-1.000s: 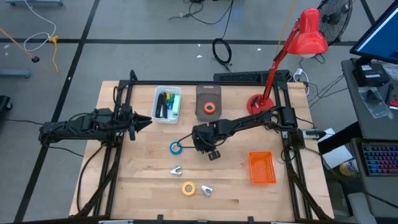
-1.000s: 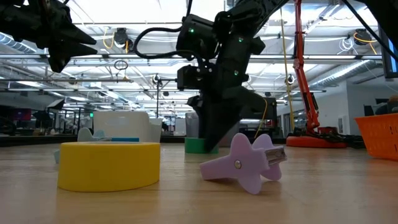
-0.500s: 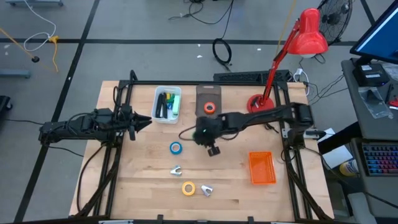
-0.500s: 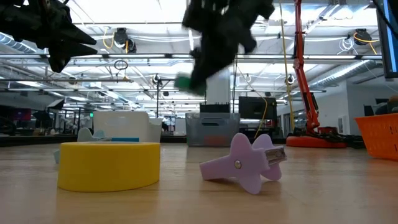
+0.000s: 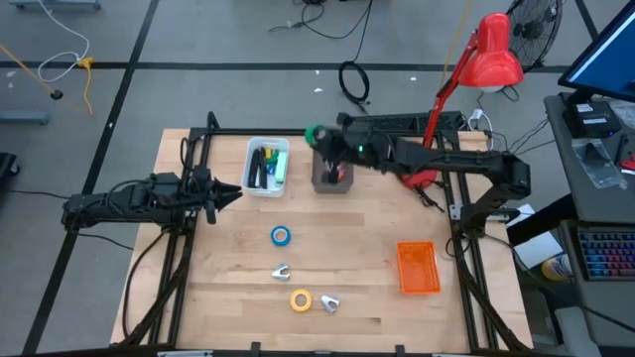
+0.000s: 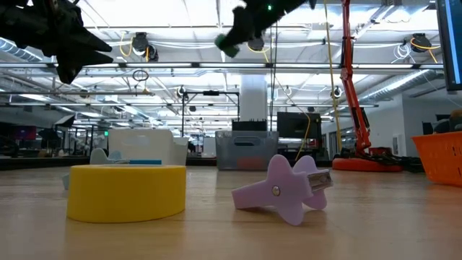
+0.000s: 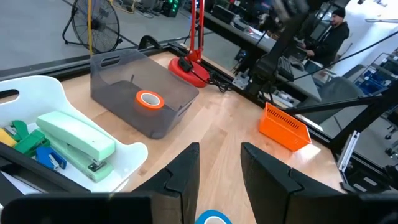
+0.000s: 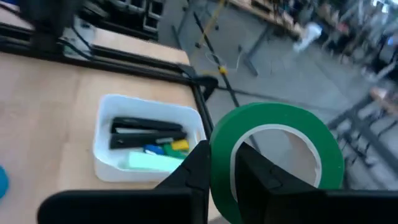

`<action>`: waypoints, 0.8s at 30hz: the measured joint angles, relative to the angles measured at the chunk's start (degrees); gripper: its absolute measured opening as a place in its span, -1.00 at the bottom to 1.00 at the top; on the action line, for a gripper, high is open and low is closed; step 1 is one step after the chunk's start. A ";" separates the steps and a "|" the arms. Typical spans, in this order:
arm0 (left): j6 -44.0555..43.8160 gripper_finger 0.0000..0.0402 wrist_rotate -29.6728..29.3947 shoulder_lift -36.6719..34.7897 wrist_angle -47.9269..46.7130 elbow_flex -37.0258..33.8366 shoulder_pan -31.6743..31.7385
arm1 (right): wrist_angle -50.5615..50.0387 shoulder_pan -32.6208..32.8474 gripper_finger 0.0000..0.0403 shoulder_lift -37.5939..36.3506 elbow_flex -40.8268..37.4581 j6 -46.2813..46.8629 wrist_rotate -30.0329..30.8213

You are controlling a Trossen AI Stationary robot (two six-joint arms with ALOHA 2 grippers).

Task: Pick and place Stapler, Stapler remover, tape
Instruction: Put the green tape into the black bin

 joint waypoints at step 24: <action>-1.23 -0.41 -0.08 0.01 0.02 0.00 0.00 | -8.63 -12.07 -0.82 15.47 -0.02 15.99 -13.70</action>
